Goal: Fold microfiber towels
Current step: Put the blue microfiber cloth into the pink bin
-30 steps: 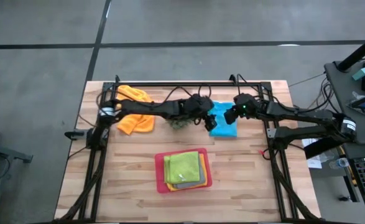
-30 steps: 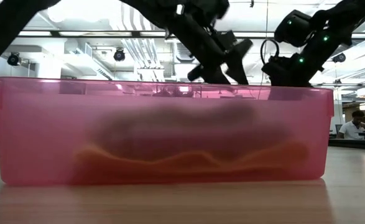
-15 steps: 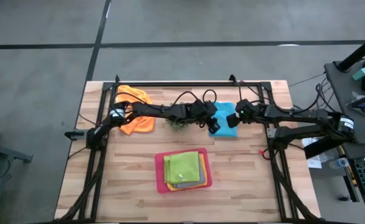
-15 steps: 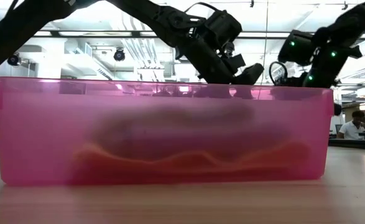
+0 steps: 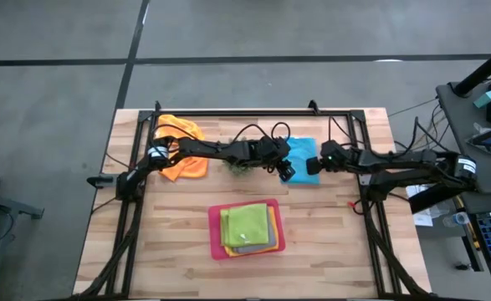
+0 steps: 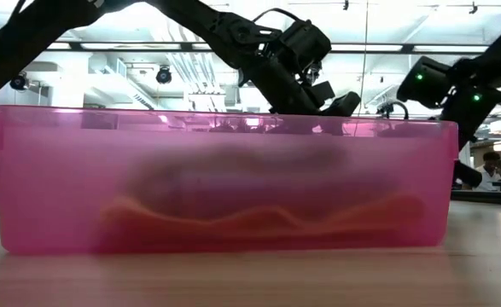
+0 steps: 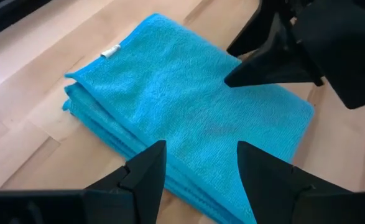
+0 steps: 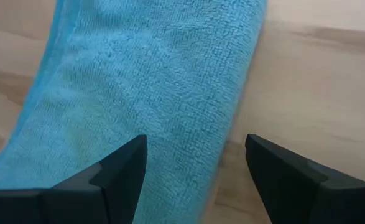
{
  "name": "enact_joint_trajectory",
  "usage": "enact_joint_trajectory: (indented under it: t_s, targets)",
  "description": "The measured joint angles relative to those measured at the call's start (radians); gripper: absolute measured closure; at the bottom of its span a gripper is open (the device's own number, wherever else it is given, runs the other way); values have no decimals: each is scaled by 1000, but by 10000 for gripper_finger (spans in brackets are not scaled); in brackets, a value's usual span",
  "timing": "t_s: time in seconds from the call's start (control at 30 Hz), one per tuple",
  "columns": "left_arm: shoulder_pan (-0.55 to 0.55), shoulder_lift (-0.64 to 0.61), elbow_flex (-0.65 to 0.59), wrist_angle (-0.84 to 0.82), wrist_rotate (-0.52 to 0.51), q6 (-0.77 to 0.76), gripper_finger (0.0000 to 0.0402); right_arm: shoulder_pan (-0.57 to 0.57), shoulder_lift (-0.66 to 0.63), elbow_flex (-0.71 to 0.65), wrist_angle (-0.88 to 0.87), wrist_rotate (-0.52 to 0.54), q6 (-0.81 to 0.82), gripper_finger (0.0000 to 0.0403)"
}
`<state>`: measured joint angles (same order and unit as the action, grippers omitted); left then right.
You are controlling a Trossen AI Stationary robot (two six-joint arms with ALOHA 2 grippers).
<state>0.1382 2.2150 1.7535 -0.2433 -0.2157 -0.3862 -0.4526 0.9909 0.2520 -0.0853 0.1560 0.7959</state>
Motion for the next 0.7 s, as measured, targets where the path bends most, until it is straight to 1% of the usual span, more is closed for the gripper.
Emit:
enact_joint_trajectory:
  t_s: [0.2, 0.33, 0.47, 0.57, 0.7]
  targets:
    - [1, 0, 0, 0, 0, -1, 213, 0, 0, -63, 150, -11, 29, 140]
    - [3, 0, 0, 0, -4, -2, 204, 0, 0, -64, 172, -45, 30, 140]
    - [4, 0, 0, 6, -6, -1, 202, 0, 8, -51, 173, -47, 22, 140]
    - [4, 0, 0, 5, -7, -1, 202, 0, 40, -43, 179, -43, 18, 140]
    - [4, 0, 0, 8, -7, -1, 202, 0, 117, -35, 263, -43, -1, 140]
